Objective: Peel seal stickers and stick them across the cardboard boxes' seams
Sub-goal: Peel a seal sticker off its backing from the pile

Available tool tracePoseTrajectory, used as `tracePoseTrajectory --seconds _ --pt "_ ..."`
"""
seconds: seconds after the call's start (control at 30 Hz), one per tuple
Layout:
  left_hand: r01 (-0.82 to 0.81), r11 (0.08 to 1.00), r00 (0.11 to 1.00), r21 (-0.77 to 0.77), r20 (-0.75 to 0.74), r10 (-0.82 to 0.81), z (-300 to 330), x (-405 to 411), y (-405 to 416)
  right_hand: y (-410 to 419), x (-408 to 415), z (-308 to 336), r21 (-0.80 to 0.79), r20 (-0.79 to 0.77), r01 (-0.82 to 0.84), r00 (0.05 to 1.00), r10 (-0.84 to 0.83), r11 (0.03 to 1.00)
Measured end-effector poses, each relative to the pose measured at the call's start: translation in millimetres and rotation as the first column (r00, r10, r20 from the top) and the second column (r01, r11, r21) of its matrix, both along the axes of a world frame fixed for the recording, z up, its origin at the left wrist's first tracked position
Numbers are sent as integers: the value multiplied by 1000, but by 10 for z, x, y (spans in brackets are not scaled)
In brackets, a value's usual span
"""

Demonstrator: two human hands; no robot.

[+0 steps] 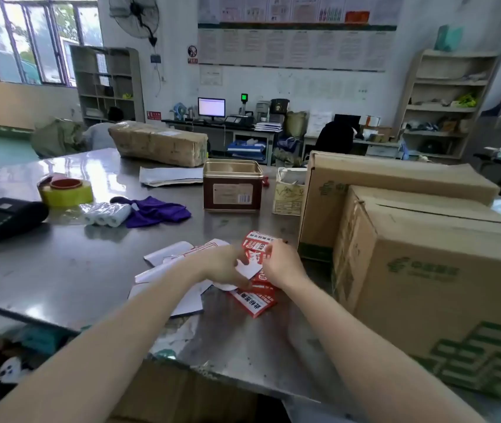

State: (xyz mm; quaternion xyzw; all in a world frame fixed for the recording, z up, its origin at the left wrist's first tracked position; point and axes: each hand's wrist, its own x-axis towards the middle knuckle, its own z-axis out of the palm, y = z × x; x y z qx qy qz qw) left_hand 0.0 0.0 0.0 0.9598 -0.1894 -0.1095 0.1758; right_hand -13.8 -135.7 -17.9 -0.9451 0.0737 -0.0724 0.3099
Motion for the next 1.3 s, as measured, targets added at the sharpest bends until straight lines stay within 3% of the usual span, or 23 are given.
tracePoseTrajectory --seconds 0.13,0.33,0.4,0.43,0.5,0.57,0.63,0.73,0.83,0.9,0.97,1.03,1.1,1.3 --pt "-70 991 990 116 128 55 -220 -16 -51 -32 8 -245 -41 45 7 999 -5 999" --pt "-187 982 877 36 456 151 -404 -3 -84 -55 34 -453 -71 171 41 985 -29 997" --pt "-221 967 839 -127 481 255 -453 10 -75 -79 38 -459 -39 159 -6 987 12 999" --pt "-248 927 828 -281 436 354 -465 16 -38 -96 50 -470 -42 145 -35 989 40 999" --pt "-313 778 795 -546 298 529 -485 47 66 -114 39 -483 -60 108 -74 991 80 995" --pt "-341 726 751 -597 292 592 -502 81 148 -120 21 -501 -47 112 -80 990 85 996" --pt "-354 765 734 -537 347 583 -541 115 190 -127 4 -510 -33 137 -69 988 73 997" --pt "-411 851 739 -326 427 521 -612 145 207 -146 -23 -498 -38 182 -61 981 67 997" --pt "-466 864 726 -192 475 497 -615 114 188 -147 -58 -494 -7 224 -41 974 42 999" --pt "-434 868 705 -240 510 494 -597 69 147 -147 -78 -491 -8 250 -20 968 21 1000" --pt "-278 884 719 -375 529 451 -587 19 85 -145 -100 -474 -3 275 -12 962 12 1000" --pt "-74 885 823 -460 473 315 -554 -55 7 -138 -129 -448 1 295 -26 955 24 1000" --pt "35 893 904 -448 394 162 -529 -102 -56 -130 -159 -422 -9 317 -46 947 46 999" --pt "-4 806 949 -592 252 190 -490 -115 -35 -90 -251 -348 27 359 -91 931 75 996"
